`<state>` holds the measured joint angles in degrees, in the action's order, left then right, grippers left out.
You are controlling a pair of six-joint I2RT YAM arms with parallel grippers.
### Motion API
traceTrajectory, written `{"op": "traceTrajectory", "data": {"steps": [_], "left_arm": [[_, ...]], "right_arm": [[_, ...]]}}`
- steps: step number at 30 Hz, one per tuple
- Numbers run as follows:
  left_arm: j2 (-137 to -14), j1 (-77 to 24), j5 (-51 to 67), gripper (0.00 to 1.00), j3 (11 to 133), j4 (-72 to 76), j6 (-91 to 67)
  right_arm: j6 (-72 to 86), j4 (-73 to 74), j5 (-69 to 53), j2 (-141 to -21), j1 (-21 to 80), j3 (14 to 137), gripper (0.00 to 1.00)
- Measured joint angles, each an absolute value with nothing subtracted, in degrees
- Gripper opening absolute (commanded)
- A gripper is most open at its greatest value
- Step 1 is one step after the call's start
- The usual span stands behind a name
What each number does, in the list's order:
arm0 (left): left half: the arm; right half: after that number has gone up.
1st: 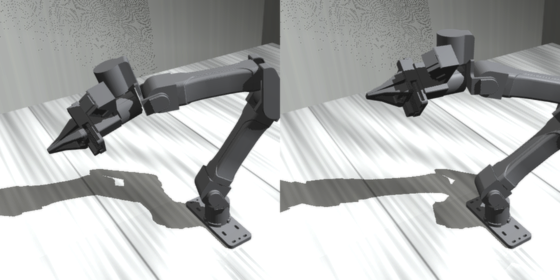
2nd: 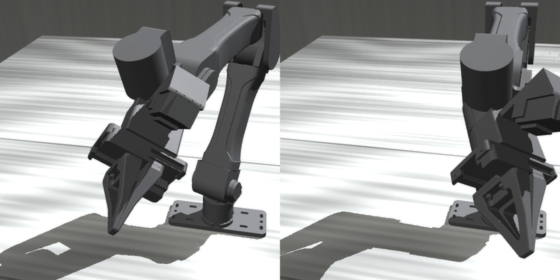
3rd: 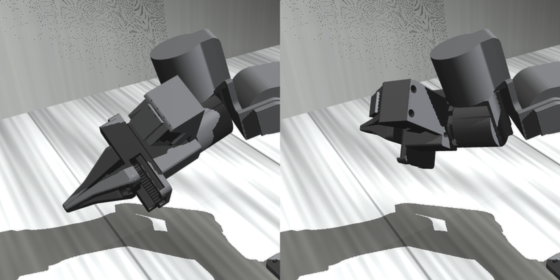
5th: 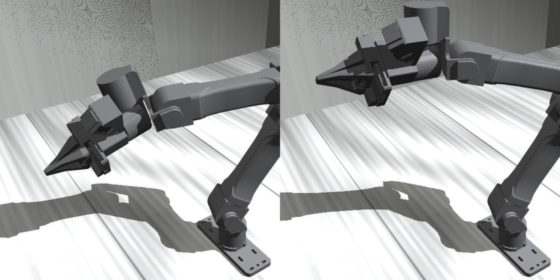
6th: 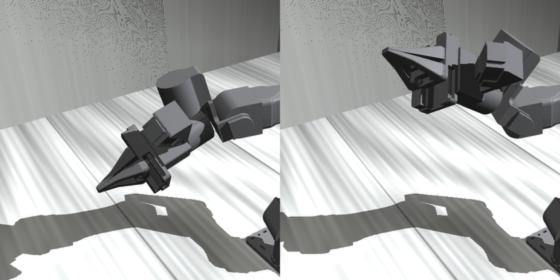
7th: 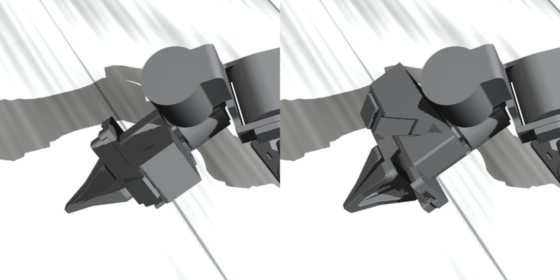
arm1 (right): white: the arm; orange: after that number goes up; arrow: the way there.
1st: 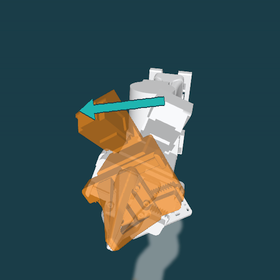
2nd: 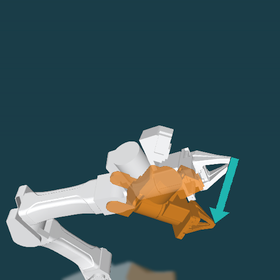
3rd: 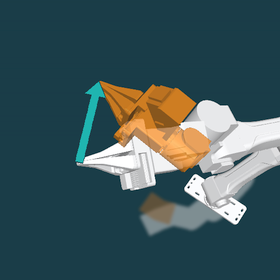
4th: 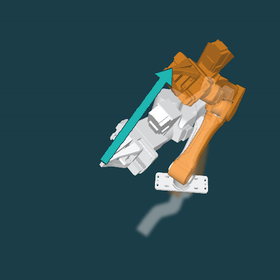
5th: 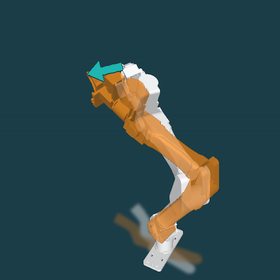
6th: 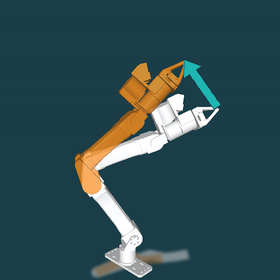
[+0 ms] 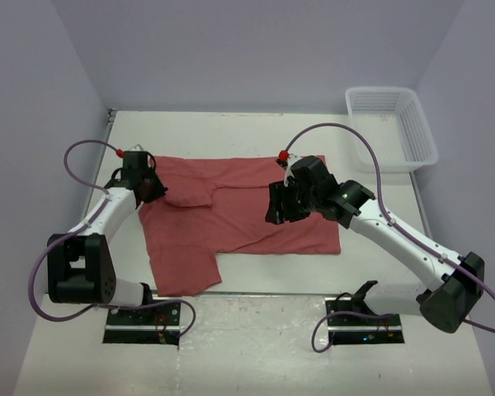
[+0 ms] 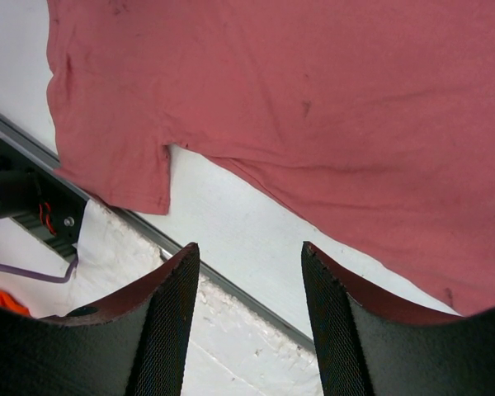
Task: Fold and stack the t-shirts
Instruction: Fold the flattened tshirt in 1/3 of the way
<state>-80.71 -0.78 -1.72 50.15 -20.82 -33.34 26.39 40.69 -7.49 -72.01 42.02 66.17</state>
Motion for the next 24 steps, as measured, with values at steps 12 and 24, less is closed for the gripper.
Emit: {"op": "traceTrajectory", "data": {"steps": [12,24], "left_arm": [[-83.9,-0.8,-1.7,0.37,56.5,-24.3,-32.3],[-82.8,-0.8,-1.8,0.66,53.1,-26.5,-32.4]], "right_arm": [[26.4,40.7,-7.4,-72.0,42.0,66.0,0.54],[26.4,40.6,-7.7,-74.1,42.0,65.9,0.54]]}}
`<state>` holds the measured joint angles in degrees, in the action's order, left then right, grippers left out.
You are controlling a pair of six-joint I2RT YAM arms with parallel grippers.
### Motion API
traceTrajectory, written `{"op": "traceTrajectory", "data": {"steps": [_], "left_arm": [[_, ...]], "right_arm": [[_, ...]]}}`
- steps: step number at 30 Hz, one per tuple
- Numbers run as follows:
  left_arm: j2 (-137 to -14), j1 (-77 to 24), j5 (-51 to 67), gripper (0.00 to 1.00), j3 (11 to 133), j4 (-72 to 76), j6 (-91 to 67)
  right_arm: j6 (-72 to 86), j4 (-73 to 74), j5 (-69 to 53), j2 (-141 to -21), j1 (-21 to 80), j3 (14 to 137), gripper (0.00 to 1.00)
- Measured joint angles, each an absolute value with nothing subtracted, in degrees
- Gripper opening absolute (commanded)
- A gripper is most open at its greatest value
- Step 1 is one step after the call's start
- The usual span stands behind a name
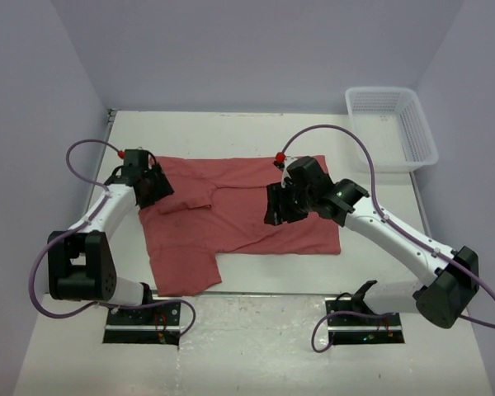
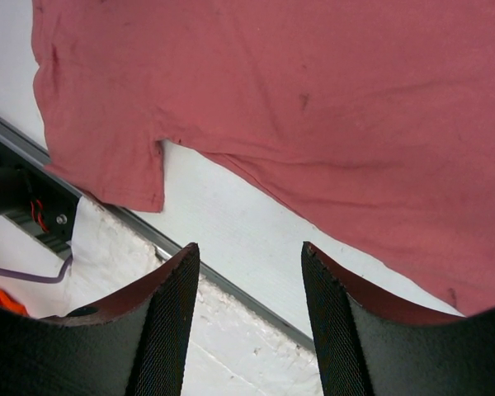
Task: Fold and stack the t-shirts
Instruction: Fold the flattened tshirt in 1/3 of the way
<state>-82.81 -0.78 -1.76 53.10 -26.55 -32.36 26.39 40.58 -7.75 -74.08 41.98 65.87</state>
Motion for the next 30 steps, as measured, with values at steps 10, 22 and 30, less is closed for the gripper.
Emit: {"op": "traceTrajectory", "data": {"steps": [10,22,30], "left_arm": [[-81.1,-0.8,-1.7,0.54,49.2,-26.9,-32.1],[-82.9,-0.8,-2.0,0.51,45.3,-23.8,-32.0],[-84.8,-0.8,-3.8,0.5,45.3,-21.3,-31.9]], "right_arm": [[26.5,39.7,-8.5,-74.1,42.0,64.9,0.54],[26.8,39.3,-8.6,-73.4,42.0,62.7,0.54],[26.9,39.1,-8.7,-73.4,42.0,62.3,0.54]]}}
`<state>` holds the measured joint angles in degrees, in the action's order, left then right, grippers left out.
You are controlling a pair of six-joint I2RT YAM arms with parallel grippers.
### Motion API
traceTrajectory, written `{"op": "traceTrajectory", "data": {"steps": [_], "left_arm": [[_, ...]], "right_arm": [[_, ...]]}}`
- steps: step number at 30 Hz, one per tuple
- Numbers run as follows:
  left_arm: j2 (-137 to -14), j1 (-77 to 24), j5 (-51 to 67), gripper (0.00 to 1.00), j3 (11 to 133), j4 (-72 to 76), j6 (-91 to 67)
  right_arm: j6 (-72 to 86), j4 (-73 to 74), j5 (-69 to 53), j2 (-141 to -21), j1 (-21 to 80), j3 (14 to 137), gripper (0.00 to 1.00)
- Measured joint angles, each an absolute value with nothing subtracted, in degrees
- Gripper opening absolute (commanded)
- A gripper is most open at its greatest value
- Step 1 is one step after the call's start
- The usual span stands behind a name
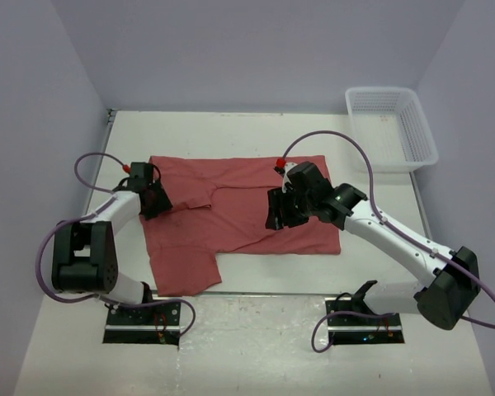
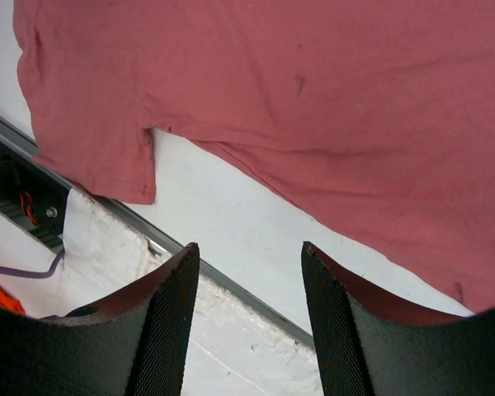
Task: Fold and stack the t-shirts
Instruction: Fold the flattened tshirt in 1/3 of the way
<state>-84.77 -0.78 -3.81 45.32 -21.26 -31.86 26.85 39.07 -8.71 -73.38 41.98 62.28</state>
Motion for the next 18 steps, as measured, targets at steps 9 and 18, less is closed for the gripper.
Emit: {"op": "traceTrajectory", "data": {"steps": [9,18], "left_arm": [[-87.2,-0.8,-3.8,0.1,45.5,-20.1,-31.8],[-85.9,-0.8,-3.1,0.0,46.7,-20.8,-31.9]], "right_arm": [[27.0,38.3,-9.3,-73.5,42.0,61.9,0.54],[27.3,37.7,-10.0,-74.3,42.0,61.5,0.54]]}}
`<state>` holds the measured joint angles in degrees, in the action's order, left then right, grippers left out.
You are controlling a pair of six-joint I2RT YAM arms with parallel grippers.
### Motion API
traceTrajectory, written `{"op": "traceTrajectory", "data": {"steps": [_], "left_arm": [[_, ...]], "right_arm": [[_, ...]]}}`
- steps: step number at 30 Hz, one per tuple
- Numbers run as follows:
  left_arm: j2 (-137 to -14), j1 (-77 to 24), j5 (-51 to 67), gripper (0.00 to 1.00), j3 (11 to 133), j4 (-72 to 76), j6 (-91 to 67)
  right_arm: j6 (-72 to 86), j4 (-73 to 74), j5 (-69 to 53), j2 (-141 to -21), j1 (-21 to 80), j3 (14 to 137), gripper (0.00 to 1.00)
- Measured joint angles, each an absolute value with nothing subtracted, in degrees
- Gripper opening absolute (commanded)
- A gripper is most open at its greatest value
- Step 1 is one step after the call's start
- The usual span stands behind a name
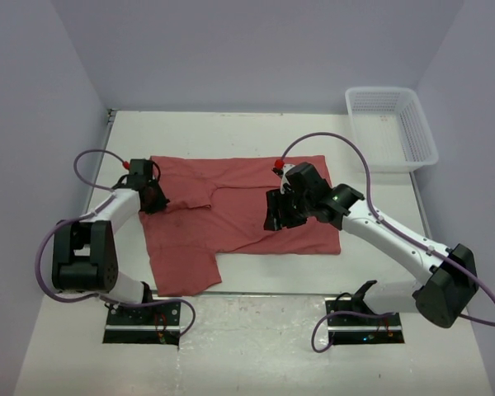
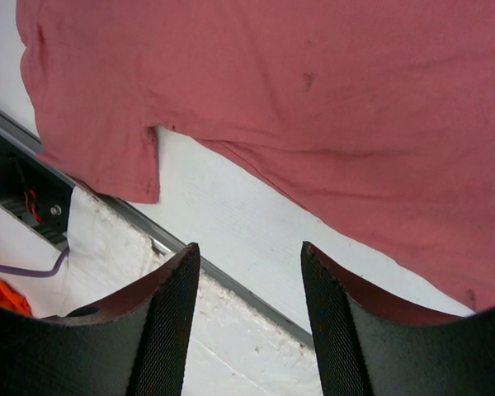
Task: Fold and stack the t-shirts
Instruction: Fold the flattened tshirt in 1/3 of the way
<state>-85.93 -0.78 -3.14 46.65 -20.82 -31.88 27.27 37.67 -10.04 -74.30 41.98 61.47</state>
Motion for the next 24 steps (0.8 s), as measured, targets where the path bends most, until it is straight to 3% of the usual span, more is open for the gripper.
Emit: {"op": "traceTrajectory", "data": {"steps": [15,19,24], "left_arm": [[-82.5,-0.8,1.0,0.05,54.8,-24.3,-32.0],[-85.5,-0.8,1.4,0.05,57.0,-24.2,-32.1],[-90.6,-0.8,1.5,0.05,58.6,-23.5,-32.4]], "right_arm": [[27.6,35.4,-10.8,-76.8,42.0,59.8,0.53],[27.1,34.9,-11.6,-83.4,42.0,62.3,0.52],[25.6,35.0,-12.5,-95.5,42.0,74.8,0.52]]}}
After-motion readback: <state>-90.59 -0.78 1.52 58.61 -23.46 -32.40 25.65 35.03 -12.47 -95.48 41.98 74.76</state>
